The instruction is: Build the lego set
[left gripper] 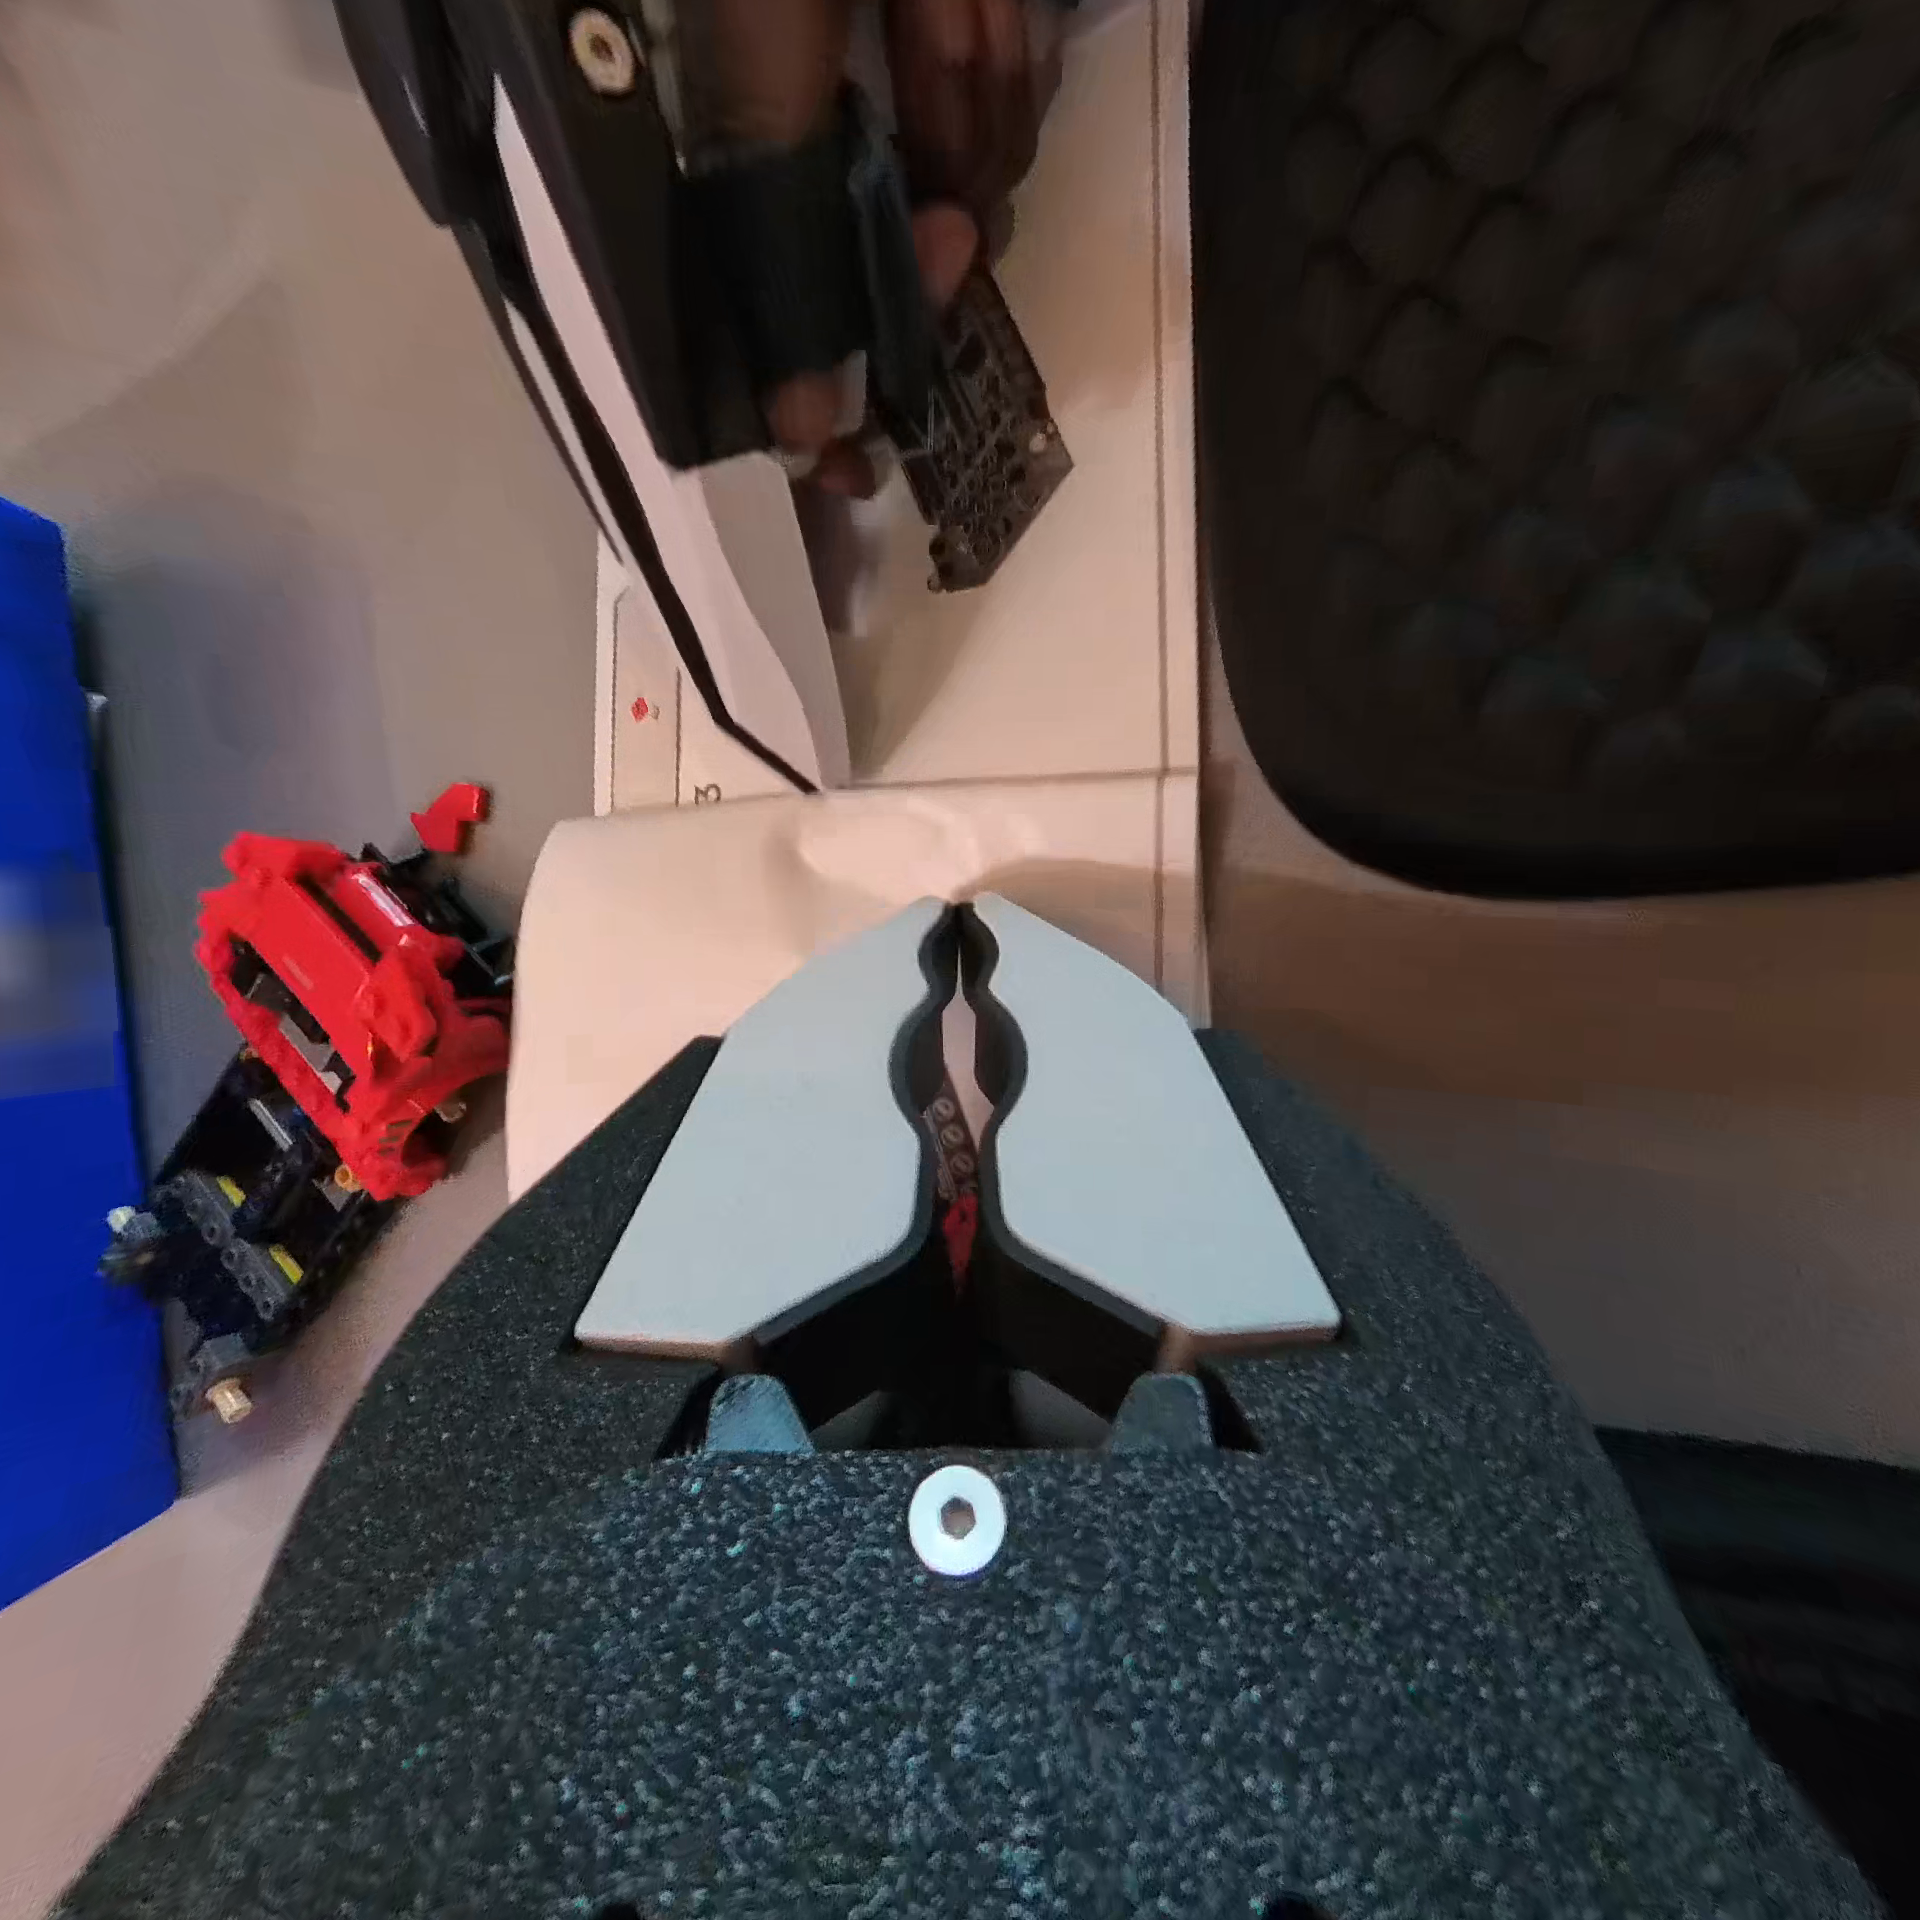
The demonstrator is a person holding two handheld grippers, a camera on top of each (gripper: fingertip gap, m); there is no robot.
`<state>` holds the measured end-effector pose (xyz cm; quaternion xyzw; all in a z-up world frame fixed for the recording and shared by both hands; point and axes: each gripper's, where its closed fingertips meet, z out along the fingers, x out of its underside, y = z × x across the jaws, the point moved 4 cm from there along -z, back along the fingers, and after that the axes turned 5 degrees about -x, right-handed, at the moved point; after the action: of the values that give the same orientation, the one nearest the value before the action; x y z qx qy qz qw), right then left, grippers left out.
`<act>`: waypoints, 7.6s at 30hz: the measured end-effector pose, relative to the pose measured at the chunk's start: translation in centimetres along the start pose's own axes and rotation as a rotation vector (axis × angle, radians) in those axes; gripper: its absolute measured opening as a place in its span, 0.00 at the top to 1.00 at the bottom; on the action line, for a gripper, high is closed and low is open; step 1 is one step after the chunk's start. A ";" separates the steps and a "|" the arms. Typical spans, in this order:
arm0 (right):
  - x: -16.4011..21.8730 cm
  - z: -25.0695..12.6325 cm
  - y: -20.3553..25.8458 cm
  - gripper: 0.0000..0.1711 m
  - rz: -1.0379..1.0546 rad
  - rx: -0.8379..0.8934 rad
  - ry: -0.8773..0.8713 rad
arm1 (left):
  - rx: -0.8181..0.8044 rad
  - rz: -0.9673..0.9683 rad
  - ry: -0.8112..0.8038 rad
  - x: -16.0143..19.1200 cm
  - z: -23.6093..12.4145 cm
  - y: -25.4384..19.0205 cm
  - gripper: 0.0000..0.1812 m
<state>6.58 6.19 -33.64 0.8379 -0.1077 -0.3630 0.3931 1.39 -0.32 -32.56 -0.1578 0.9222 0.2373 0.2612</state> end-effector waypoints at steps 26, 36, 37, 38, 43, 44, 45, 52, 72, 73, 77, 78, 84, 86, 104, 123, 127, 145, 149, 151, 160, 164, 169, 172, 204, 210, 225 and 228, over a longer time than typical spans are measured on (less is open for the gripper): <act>-0.4 1.0 0.0 1.00 -0.024 0.025 0.022 | -0.108 0.104 -0.219 -3.4 -0.9 0.1 0.99; -0.4 1.0 0.0 1.00 -0.023 0.027 0.014 | 0.095 -0.273 -0.123 -0.8 0.7 -0.1 1.00; -0.4 1.0 0.0 1.00 -0.022 0.027 0.013 | 0.095 -0.295 -0.123 -0.9 0.7 -0.1 1.00; -0.4 1.0 -0.1 1.00 -0.023 0.029 0.010 | 0.103 -0.339 -0.138 -0.8 0.7 -0.1 1.00; -0.4 0.9 0.1 1.00 -0.023 0.004 0.008 | 0.177 -0.548 -0.171 0.8 0.0 0.1 1.00; -0.7 0.7 0.4 1.00 -0.027 -0.040 -0.019 | 0.180 -0.562 -0.163 1.0 0.0 0.1 1.00; -1.1 0.6 0.7 1.00 -0.035 -0.063 -0.048 | 0.177 -0.560 -0.160 1.0 0.0 0.1 1.00; -0.3 2.7 1.8 1.00 0.060 -0.145 0.039 | 0.140 -0.513 -0.155 1.0 0.0 -0.1 1.00; -4.0 1.1 -0.3 1.00 0.039 0.111 -0.177 | 0.117 -0.489 -0.152 1.1 0.0 -0.2 1.00; -3.2 1.4 0.8 1.00 0.057 0.061 -0.157 | 0.126 -0.497 -0.153 1.1 0.0 -0.1 1.00; -0.2 2.9 2.3 1.00 0.112 0.043 -0.062 | 0.164 -0.535 -0.159 1.2 0.0 0.0 1.00; 0.0 2.9 2.2 1.00 0.106 0.050 -0.056 | 0.166 -0.535 -0.162 1.1 0.0 0.0 1.00; 2.2 3.5 4.6 1.00 0.039 0.053 0.176 | 0.145 -0.514 -0.157 1.1 -0.1 -0.1 1.00; 2.5 3.8 4.7 1.00 0.022 0.047 0.175 | 0.148 -0.516 -0.159 1.1 -0.1 -0.2 1.00; -3.0 0.8 7.4 1.00 -0.683 0.255 -0.208 | -0.422 -0.595 -0.715 3.6 -15.6 6.5 0.83; -4.0 9.6 3.6 0.87 -0.693 0.318 0.136 | -0.436 -0.335 0.079 11.3 -6.8 1.8 1.00; -3.4 9.8 3.4 0.88 -0.687 0.308 0.135 | -0.417 -0.354 0.048 11.4 -6.9 1.8 1.00; -3.4 9.7 3.5 0.85 -0.678 0.282 0.142 | -0.501 -0.464 -0.160 11.2 -9.1 2.9 0.97; -3.4 9.6 3.5 0.84 -0.661 0.260 0.144 | -0.463 -0.390 -0.038 11.8 -7.8 2.1 0.96; -3.4 9.6 3.5 0.83 -0.664 0.260 0.144 | -0.459 -0.340 0.007 11.9 -7.4 1.8 0.97; -3.5 9.6 3.5 0.83 -0.631 0.232 0.142 | -0.464 -0.312 0.009 11.9 -7.2 1.7 0.98; -3.5 9.6 3.5 0.83 -0.635 0.236 0.142 | -0.466 -0.310 0.009 11.9 -7.2 1.7 0.98; -3.4 9.6 3.5 0.83 -0.642 0.239 0.143 | -0.469 -0.303 0.007 11.9 -7.1 1.8 0.98; -3.4 9.6 3.5 0.83 -0.647 0.243 0.144 | -0.471 -0.302 0.008 11.9 -7.1 1.8 0.98; -15.9 8.7 9.5 0.82 -0.817 0.201 0.124 | -0.591 -0.257 0.094 12.1 -7.1 2.0 0.99; -29.2 19.0 8.9 0.88 -0.871 0.251 0.497 | -0.583 -0.245 0.083 12.1 -7.2 1.8 0.99; -30.5 29.9 -1.3 0.92 -0.589 0.627 1.080 | -0.578 -0.252 0.078 12.2 -7.3 1.8 0.99; -30.4 29.9 -1.3 0.93 -0.600 0.618 1.060 | -0.578 -0.251 0.077 12.2 -7.3 1.8 0.99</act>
<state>-35.94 3.87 -31.42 0.9698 0.2379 0.0507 0.0179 -12.22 -4.69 -33.22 -0.3470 0.7992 0.4493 0.1975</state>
